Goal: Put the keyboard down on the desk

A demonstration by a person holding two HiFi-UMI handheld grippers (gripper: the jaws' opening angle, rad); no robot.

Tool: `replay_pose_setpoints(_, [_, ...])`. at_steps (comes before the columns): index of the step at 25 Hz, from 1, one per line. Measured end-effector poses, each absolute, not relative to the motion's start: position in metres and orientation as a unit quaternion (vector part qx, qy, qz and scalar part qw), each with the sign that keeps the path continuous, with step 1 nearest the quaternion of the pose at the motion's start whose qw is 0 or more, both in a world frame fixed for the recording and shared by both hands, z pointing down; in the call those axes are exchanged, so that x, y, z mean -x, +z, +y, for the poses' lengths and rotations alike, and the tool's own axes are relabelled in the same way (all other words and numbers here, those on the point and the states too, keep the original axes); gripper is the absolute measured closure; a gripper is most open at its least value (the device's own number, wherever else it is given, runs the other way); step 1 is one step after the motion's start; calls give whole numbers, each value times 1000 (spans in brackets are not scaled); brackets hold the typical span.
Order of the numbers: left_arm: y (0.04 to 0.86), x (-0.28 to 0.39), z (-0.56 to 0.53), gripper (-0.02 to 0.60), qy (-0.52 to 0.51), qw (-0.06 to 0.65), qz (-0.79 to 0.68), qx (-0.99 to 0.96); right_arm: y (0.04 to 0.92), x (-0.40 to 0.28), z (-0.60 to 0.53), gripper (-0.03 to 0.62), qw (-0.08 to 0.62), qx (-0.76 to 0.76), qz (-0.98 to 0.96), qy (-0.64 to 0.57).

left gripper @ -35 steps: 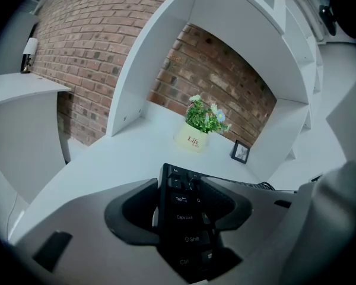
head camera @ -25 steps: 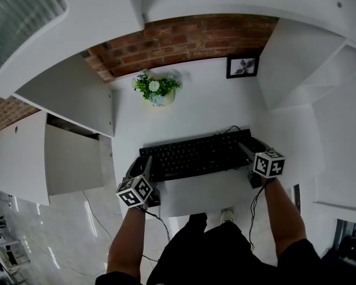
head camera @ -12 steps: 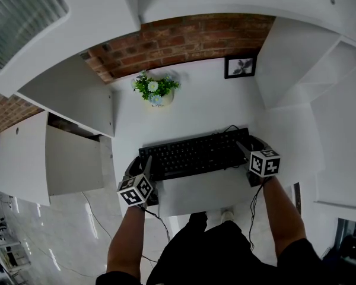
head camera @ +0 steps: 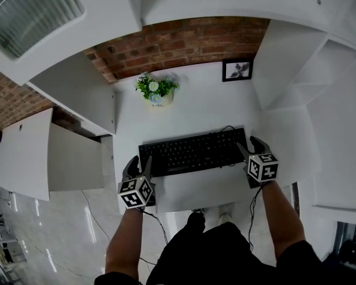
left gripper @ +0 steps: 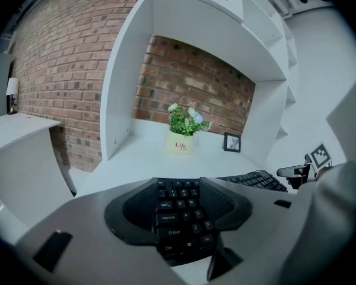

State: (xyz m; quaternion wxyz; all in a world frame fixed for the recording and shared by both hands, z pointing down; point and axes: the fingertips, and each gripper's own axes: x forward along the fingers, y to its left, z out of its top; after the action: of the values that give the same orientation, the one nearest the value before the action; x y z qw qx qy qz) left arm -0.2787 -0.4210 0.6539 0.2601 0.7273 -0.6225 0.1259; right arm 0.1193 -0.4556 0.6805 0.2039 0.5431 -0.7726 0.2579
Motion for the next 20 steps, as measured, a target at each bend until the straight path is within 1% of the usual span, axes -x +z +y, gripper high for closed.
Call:
replay_pose_setpoints(1, [646, 275, -418, 344, 122, 253, -622, -731, 673, -120, -453, 343, 198, -544, -777, 246])
replay_pose_setpoints(2, [638, 271, -415, 348, 117, 245, -622, -734, 664, -121, -451, 392, 193, -546, -782, 232])
replay_pose_setpoints(4, [620, 261, -409, 360, 106, 228, -620, -743, 644, -123, -446, 534, 182, -552, -788, 203])
replay_pose_setpoints(5, [610, 255, -406, 369, 100, 218, -620, -747, 633, -123, -443, 562, 172, -554, -791, 193])
replay_pose_setpoints(6, [601, 249, -403, 385, 95, 208, -619, -752, 622, -122, -440, 573, 159, -554, -796, 185])
replay_pose_setpoints(9, [572, 231, -389, 451, 76, 181, -616, -763, 589, -116, -427, 576, 121, -543, -814, 168])
replay_pose_setpoints(15, [514, 194, -354, 527, 44, 133, -616, -775, 529, -104, -387, 576, 82, -500, -851, 137])
replay_pose_setpoints(16, [506, 187, -348, 540, 40, 128, -616, -776, 521, -103, -380, 576, 79, -494, -856, 131])
replay_pose_setpoints(20, [479, 159, -319, 558, 21, 117, -613, -781, 491, -101, -352, 576, 69, -468, -875, 102])
